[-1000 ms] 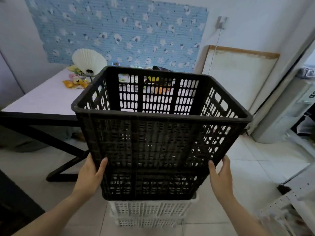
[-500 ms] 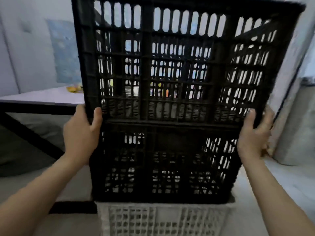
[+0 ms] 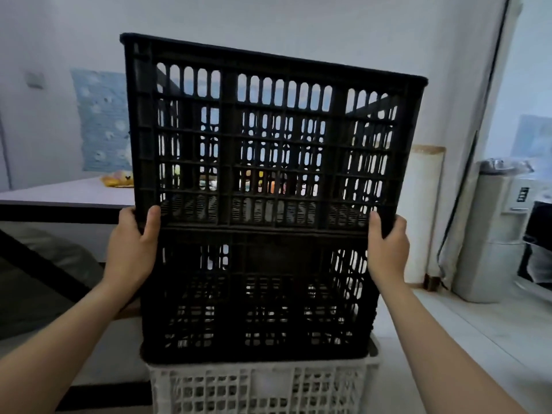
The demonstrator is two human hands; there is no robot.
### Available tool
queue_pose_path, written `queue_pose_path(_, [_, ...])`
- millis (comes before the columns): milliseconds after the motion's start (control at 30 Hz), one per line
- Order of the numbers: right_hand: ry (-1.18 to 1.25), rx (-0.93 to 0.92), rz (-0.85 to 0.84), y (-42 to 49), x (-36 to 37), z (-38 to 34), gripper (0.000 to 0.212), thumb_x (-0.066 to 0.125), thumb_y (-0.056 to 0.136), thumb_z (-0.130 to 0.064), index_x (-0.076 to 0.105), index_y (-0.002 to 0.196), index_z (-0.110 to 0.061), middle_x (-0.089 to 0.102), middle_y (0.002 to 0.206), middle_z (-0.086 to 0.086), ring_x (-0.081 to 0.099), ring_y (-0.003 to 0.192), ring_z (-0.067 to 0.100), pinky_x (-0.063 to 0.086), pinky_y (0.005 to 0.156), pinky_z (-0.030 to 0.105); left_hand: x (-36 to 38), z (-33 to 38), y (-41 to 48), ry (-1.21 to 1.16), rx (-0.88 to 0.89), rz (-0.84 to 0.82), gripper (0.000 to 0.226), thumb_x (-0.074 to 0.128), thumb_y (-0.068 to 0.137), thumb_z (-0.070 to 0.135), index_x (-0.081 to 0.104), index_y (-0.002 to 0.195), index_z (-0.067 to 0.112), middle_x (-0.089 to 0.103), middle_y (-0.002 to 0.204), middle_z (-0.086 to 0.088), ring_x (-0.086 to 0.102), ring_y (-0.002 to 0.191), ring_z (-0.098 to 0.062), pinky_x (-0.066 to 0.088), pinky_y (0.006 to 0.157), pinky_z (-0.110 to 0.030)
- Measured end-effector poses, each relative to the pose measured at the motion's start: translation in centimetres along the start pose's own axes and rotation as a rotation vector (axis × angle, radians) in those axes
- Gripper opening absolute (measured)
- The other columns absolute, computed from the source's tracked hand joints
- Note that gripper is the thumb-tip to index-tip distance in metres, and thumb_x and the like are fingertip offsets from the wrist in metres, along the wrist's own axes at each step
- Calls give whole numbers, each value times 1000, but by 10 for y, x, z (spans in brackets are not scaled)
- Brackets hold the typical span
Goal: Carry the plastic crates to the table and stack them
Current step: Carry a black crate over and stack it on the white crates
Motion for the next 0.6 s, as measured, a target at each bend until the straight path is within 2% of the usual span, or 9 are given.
queue_pose_path(100, [-32, -41, -25, 4, -4, 2, 29, 50, 94, -47, 54, 104, -20, 64, 89, -5, 60, 81, 14, 42, 63, 18, 0, -2, 0, -5, 26, -2, 53, 34, 98, 49, 46, 113, 0, 55, 89, -12, 48, 77, -25, 33, 63, -36])
queue_pose_path(300, [-118, -51, -104, 11, -9, 0, 32, 48, 93, -50, 52, 96, -19, 60, 79, -7, 59, 72, 11, 40, 57, 23, 3, -4, 0, 15, 43, 10, 54, 33, 97, 51, 45, 116, 2, 55, 92, -9, 49, 80, -25, 35, 66, -37])
queue_pose_path(467, [-98, -38, -52, 7, -3, 4, 34, 42, 93, -55, 45, 92, -21, 56, 75, -6, 56, 69, 18, 41, 64, 30, 5, -7, -2, -27, 18, 5, 40, 34, 97, 51, 41, 102, 13, 55, 95, -7, 50, 83, -23, 34, 69, -35])
queue_pose_path(533, [-66, -26, -76, 5, -2, 4, 34, 41, 94, -56, 44, 94, -22, 55, 75, -8, 55, 69, 16, 39, 61, 29, 6, -4, -5, -57, -1, -12, 41, 33, 98, 50, 42, 107, 10, 54, 98, -7, 50, 86, -22, 33, 72, -33])
queue_pose_path(600, [-19, 12, -131, 2, 0, 4, 30, 41, 94, -55, 44, 101, -25, 57, 84, -10, 58, 78, 14, 40, 61, 23, 12, -8, -9, -167, -36, -44, 50, 32, 99, 48, 38, 127, 8, 52, 109, -3, 49, 97, -19, 34, 79, -31])
Point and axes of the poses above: each hand's wrist, its own y-axis towards the middle knuckle, its own x-axis out of the palm, z = x × y, the point moved 6 cm from there along y, towards the middle knuckle
